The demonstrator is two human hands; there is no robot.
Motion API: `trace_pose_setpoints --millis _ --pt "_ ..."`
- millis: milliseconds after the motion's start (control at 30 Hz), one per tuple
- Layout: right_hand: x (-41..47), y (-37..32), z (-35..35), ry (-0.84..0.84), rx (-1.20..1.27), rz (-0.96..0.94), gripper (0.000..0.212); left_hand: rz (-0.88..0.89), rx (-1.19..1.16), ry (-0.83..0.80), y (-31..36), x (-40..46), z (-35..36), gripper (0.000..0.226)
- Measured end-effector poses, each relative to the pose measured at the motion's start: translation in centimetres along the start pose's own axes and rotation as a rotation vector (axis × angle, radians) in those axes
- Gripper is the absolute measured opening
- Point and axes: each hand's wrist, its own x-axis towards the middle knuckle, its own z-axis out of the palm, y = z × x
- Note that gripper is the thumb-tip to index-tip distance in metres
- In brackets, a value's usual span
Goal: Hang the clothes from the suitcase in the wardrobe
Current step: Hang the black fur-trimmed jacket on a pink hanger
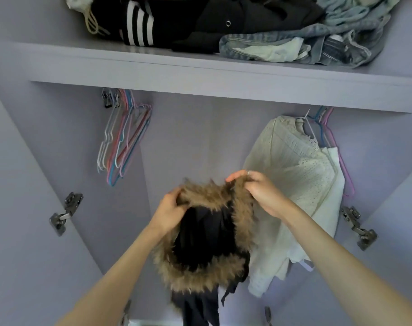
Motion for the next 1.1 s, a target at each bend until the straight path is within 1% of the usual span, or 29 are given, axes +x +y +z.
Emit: trace_pose_setpoints --millis 67,133,233,300,333,400,433,467,500,533,600,667,733,800,867,933,1000,1033,1100 --pt "0.4 1.7 0.5 -0.034 -0.116 0.121 0.049 0.035 -0.007 0.013 1.2 0.4 -1.3 0.025" --pt "0.3 3.2 1.5 -0.105 -0.083 0.220 0.049 0.053 -0.024 0.035 2.4 0.7 -1.9 0.028" --pt "-0.7 3.6 3.4 -0.323 -0.034 0.213 0.052 0.126 -0.032 0.068 4.0 0.9 -1.7 0.034" --pt "-1.0 3.2 5.0 -0.450 -0.091 0.147 0.046 0.171 0.056 0.011 4.8 0.9 -1.1 0.039" --pt "-0.7 3.1 5.8 -0.420 -0.158 0.099 0.039 0.185 0.103 -0.015 4.9 0.9 -0.9 0.040" --pt "0.4 3.3 6.6 -0.182 -0.312 0.019 0.023 0.185 0.164 -0.015 4.7 1.1 -1.0 0.040" --pt "0.8 3.2 6.7 -0.075 -0.370 0.013 0.018 0.182 0.199 0.008 4.4 1.2 -1.3 0.039" --pt "1.0 2.8 6.6 -0.016 -0.400 0.032 0.015 0.182 0.255 0.036 4.0 1.3 -1.7 0.038" --pt "1.1 2.4 6.3 0.011 -0.400 0.053 0.016 0.173 0.331 0.058 3.6 1.5 -2.2 0.037" --pt "1.1 1.9 5.8 0.020 -0.367 0.062 0.021 0.156 0.420 0.078 3.1 1.6 -2.6 0.037" --pt "1.2 0.7 4.9 0.057 -0.292 0.038 0.026 0.096 0.591 0.126 1.6 1.8 -3.5 0.039" --pt "1.6 -0.1 3.9 0.133 -0.249 0.018 0.025 0.028 0.643 0.168 -0.1 1.6 -4.5 0.040" --pt "2.1 -0.5 3.0 0.190 -0.230 0.039 0.031 -0.037 0.634 0.217 -1.4 1.4 -5.6 0.041" --pt "2.6 -0.5 2.8 0.191 -0.252 0.055 0.038 -0.081 0.642 0.260 -2.1 1.4 -6.6 0.042" --pt "3.2 -0.1 3.0 0.165 -0.314 0.071 0.036 -0.123 0.650 0.268 -2.4 1.5 -7.3 0.039" --pt "4.3 0.3 3.8 0.119 -0.370 0.101 0.033 -0.208 0.626 0.239 -2.7 1.4 -8.0 0.034" --pt "4.9 0.0 4.4 0.077 -0.424 0.127 0.027 -0.293 0.521 0.183 -3.3 1.2 -8.8 0.030" --pt "5.1 -0.2 4.8 0.036 -0.463 0.133 0.026 -0.332 0.436 0.175 -3.6 0.9 -9.3 0.029" --pt "5.9 -0.2 5.6 -0.037 -0.522 0.154 0.042 -0.386 0.229 0.180 -4.0 0.1 -10.2 0.027"
